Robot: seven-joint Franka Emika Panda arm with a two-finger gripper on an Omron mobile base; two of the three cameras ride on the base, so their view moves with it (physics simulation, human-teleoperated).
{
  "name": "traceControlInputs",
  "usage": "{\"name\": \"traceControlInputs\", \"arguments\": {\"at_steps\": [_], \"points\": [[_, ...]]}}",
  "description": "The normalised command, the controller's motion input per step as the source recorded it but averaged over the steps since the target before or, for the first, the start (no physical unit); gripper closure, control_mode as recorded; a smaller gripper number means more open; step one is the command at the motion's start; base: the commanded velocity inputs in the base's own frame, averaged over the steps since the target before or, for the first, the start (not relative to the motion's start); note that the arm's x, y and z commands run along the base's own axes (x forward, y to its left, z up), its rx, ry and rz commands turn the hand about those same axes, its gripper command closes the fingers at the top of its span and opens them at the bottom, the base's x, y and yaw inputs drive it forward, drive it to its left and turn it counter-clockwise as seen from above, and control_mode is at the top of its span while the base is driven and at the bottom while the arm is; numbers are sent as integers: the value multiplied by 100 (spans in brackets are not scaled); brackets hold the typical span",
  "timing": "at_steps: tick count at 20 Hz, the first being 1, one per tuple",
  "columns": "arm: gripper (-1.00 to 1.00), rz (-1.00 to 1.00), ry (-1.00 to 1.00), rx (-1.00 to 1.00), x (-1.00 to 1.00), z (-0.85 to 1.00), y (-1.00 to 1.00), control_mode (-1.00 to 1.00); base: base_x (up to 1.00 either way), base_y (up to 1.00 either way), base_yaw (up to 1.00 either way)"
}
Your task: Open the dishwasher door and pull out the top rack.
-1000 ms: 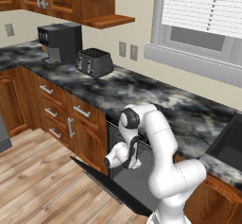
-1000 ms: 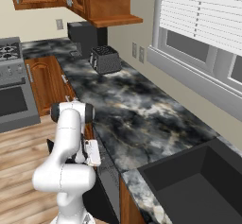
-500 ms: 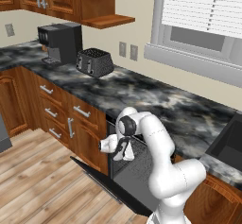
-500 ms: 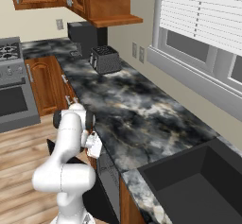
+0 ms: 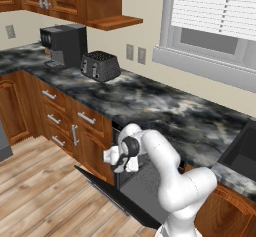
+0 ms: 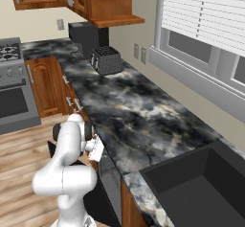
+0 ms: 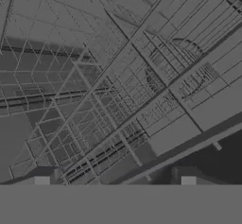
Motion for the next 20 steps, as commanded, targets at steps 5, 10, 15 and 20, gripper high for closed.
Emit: {"name": "traceControlInputs", "arguments": {"at_steps": [5,10,15,20], "points": [[-100,-6,-17,-4,67,-8,-18,-100,0,0,0],[-100,0,-26,-9,23,-46,-12,-100,0,0,0],[-100,-1,-22,-5,29,-32,-39,-100,0,0,0],[-100,-12,7,16,83,-61,-83,-100,0,0,0]]}}
